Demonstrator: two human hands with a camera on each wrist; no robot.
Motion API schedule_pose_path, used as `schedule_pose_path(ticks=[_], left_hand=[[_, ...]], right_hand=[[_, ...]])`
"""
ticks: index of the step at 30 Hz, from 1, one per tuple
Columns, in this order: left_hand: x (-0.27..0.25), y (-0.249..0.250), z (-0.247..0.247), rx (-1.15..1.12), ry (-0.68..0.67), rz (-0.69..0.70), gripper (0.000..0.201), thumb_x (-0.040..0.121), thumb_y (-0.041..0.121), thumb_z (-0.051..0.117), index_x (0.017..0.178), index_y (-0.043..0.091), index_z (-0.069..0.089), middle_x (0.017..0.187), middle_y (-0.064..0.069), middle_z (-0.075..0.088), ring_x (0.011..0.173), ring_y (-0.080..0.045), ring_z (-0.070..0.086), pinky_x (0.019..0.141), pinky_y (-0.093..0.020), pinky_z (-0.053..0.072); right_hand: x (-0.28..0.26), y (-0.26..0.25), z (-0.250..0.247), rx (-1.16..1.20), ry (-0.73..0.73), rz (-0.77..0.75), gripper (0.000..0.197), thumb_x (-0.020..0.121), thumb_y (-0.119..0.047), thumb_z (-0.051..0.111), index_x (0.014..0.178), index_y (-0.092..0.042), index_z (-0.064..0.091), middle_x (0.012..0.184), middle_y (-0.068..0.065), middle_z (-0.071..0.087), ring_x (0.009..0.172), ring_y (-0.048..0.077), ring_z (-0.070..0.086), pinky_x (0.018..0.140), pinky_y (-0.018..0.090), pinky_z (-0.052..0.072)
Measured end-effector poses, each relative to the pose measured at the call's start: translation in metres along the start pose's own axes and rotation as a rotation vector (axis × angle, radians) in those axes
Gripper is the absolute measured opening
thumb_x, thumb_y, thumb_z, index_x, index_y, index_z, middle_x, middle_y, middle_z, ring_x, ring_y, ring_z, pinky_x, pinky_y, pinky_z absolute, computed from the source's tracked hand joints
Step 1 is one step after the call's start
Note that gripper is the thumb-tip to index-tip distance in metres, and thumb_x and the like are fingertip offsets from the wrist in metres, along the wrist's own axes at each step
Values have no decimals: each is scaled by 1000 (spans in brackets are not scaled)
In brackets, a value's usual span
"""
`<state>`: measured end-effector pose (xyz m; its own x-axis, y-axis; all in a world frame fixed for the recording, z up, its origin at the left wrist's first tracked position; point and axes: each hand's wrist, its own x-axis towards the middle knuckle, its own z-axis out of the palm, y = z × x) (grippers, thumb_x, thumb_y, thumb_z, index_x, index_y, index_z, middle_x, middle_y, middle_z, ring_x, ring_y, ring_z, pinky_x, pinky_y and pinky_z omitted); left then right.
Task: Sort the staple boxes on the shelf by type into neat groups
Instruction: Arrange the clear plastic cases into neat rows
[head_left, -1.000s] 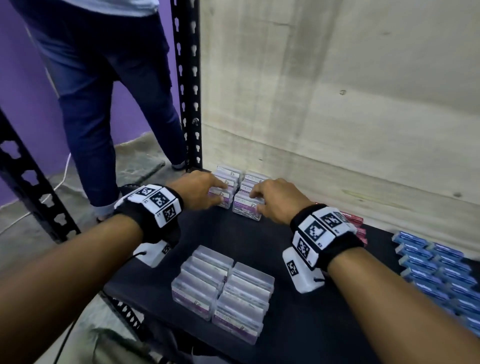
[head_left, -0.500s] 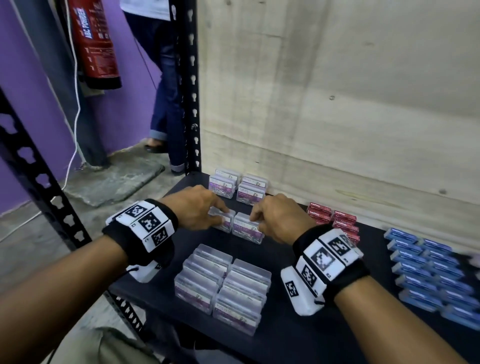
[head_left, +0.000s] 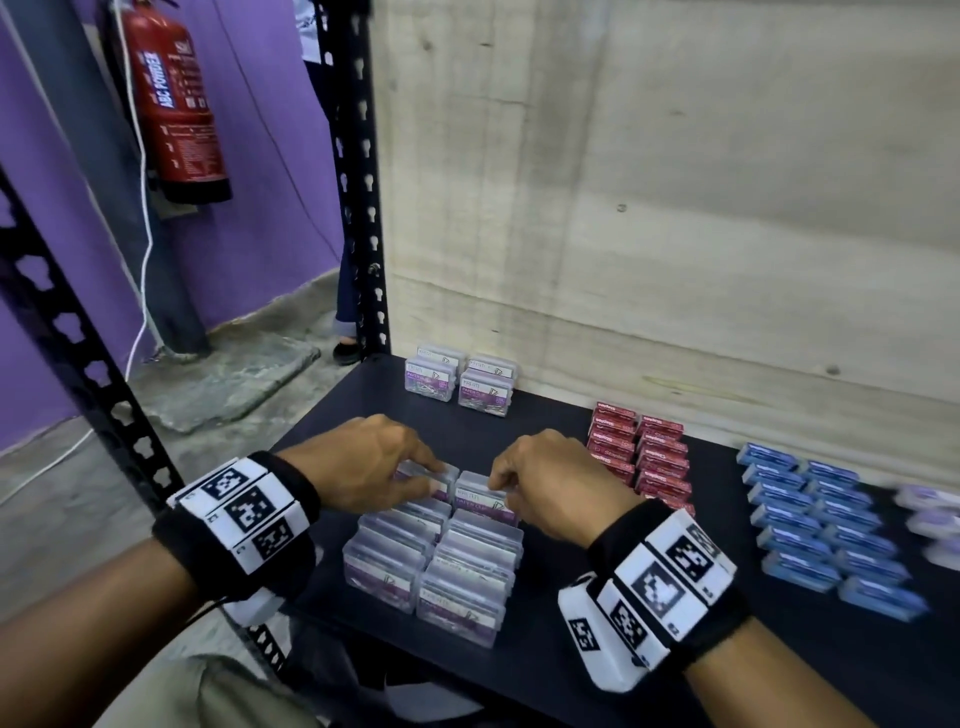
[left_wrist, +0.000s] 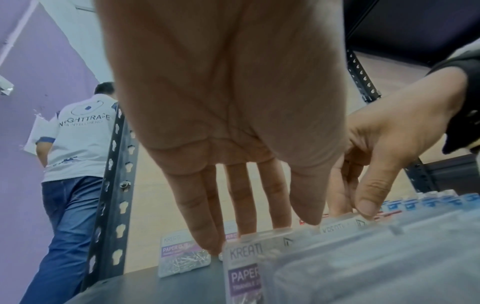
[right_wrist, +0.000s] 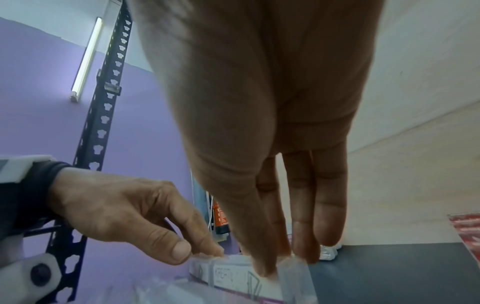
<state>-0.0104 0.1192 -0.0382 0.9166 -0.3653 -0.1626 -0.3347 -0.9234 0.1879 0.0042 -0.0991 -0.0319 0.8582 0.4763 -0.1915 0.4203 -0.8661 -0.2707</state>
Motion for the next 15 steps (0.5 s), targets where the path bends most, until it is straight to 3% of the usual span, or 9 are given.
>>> schedule_pose_path(ticks=[6, 15], left_hand=[[-11, 3, 8, -14, 40, 58, 38, 93, 56, 50, 126, 41, 63, 130, 14, 60, 117, -4, 56, 96, -20, 42], [-17, 4, 13, -47, 38, 79, 35, 95, 54, 49, 126, 45, 60, 128, 16, 59, 117, -2, 55, 99, -24, 43]], right_hand=[[-12, 0, 1, 20, -13, -6, 34, 90, -3, 61, 113, -26, 72, 120, -2, 68, 107, 21, 65, 93, 32, 54], [-19, 2, 2, 35, 0, -52, 24, 91, -12, 63, 107, -27, 75, 114, -6, 70, 102, 18, 67, 91, 30, 54]])
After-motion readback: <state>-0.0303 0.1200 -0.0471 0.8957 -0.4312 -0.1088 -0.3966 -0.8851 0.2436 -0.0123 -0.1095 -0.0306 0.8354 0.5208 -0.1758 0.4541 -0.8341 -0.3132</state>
